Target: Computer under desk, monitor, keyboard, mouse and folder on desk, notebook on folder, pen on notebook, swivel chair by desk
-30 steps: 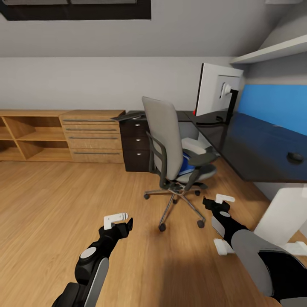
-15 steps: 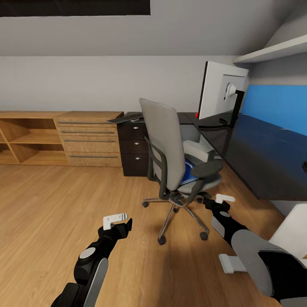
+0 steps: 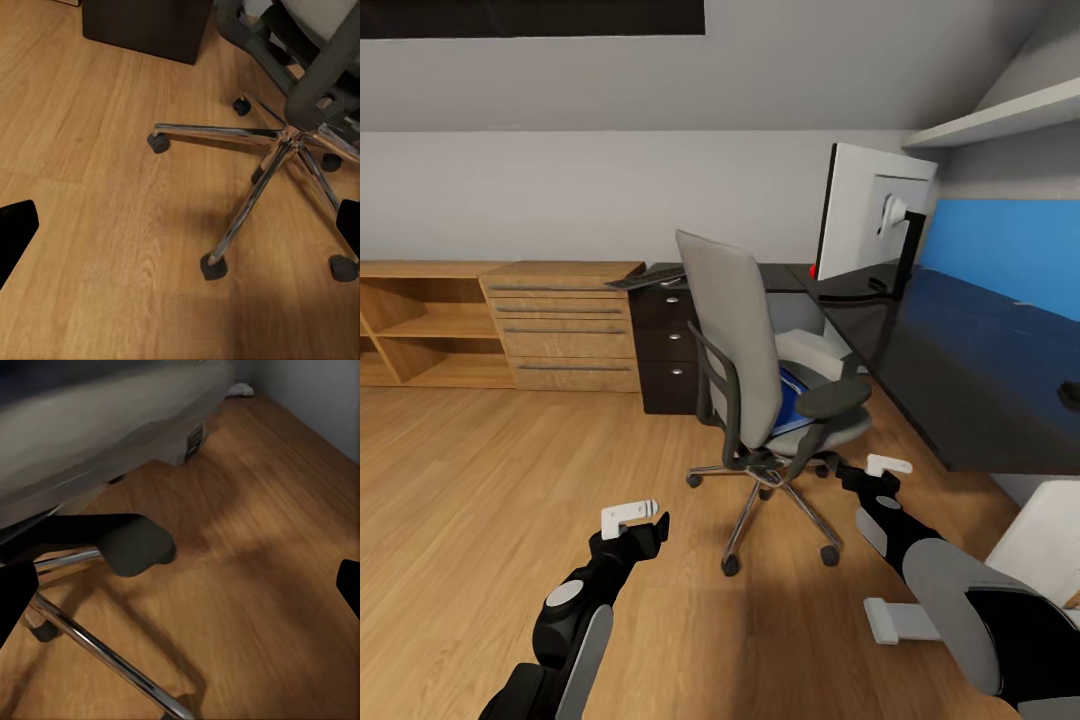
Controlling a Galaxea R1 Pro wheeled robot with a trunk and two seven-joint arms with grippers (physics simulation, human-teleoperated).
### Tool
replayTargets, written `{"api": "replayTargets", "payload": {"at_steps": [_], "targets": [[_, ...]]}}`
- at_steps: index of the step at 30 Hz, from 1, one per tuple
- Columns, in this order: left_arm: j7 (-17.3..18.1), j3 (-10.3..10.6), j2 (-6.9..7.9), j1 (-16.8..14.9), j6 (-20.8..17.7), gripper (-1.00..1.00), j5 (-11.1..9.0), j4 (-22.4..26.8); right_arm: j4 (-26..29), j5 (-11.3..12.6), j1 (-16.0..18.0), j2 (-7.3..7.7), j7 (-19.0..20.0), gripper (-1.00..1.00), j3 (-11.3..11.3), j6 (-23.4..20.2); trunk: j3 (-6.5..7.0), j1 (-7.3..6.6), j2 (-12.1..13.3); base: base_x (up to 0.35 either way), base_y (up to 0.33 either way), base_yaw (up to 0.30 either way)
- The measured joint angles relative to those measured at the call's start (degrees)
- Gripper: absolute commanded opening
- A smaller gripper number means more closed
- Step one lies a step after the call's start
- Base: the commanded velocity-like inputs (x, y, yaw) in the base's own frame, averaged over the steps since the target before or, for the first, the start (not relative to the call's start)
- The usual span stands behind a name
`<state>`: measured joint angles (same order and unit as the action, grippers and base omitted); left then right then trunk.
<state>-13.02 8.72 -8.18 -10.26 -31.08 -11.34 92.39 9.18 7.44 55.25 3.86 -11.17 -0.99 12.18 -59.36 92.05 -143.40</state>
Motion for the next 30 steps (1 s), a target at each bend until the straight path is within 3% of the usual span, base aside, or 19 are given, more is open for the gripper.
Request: {"api": "replayTargets", "payload": {"at_steps": [14,30], "targets": [[0.00,-0.17,0.00,0.01,0.05,1.00,0.00,0.00,0.01,0.01,0.00,0.02,0.00,1.00,0.00,0.09,0.00,-0.01,0.00,0.118,-0.006,0.000],[0.03,-0.26,0.00,0.00,0.07,1.00,-0.08,0.00,-0.07,0.02,0.00,0.02,0.00,1.00,-0.03,0.35,0.00,0.00,0.00,0.010,0.000,0.000]]}}
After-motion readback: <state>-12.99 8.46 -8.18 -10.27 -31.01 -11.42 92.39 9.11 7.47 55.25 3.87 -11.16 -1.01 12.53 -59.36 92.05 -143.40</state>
